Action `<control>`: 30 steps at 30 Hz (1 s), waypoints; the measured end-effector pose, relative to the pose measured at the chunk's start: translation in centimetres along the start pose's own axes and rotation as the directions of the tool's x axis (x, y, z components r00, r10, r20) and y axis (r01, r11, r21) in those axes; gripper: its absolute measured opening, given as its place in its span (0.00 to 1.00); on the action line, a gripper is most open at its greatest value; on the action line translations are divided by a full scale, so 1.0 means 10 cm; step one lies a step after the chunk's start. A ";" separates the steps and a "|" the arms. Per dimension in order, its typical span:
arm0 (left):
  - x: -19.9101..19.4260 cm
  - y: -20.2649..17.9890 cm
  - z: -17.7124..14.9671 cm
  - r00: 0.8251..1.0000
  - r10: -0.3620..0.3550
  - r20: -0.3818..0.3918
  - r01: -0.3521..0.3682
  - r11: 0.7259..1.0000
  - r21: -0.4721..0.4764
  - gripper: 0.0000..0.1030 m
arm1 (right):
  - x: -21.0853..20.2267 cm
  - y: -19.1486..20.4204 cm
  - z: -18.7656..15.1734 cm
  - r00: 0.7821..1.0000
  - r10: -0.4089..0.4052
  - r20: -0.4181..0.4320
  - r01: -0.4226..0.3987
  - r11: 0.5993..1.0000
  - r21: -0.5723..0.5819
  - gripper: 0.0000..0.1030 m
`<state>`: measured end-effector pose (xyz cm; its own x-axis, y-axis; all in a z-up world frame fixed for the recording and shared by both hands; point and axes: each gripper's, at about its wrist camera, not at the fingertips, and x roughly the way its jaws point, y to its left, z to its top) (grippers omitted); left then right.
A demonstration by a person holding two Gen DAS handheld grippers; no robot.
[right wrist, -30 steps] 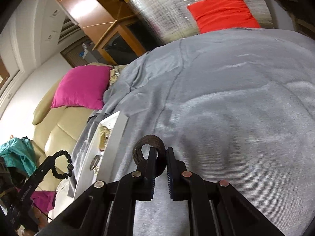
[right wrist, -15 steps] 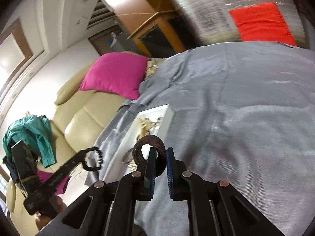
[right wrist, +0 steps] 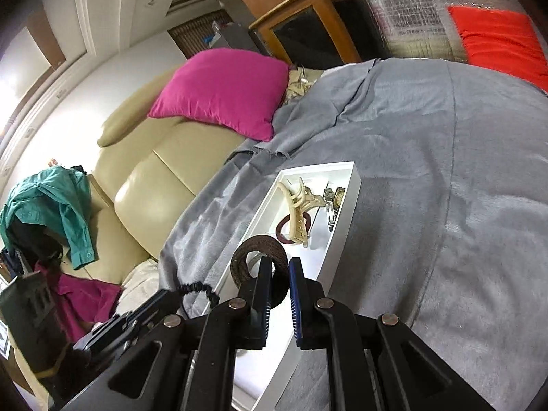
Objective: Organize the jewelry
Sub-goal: 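Carry the scrunchie with the left tool while the right tool carries the hair tie toward the box, then lower the scrunchie into the box with the left tool while the right tool releases the hair tie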
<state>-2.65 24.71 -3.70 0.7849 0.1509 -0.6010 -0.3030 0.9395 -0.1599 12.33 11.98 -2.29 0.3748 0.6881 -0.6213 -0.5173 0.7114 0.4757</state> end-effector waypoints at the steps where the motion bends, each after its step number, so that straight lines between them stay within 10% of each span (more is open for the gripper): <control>1: 0.00 0.01 -0.01 1.000 -0.002 -0.003 0.002 1.000 0.001 0.09 | 0.03 0.00 0.01 1.000 -0.002 -0.008 0.002 1.000 0.001 0.11; 30: 0.39 -0.05 -0.20 0.985 0.011 -0.171 -0.005 0.999 0.036 0.09 | 0.47 0.00 0.00 0.995 -0.044 -0.093 0.041 0.999 -0.029 0.11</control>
<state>-0.50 24.25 -7.58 0.6771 0.1066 -0.7281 -0.2873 0.9492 -0.1282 14.04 15.19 -5.19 0.3239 0.6400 -0.6967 -0.5237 0.7346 0.4314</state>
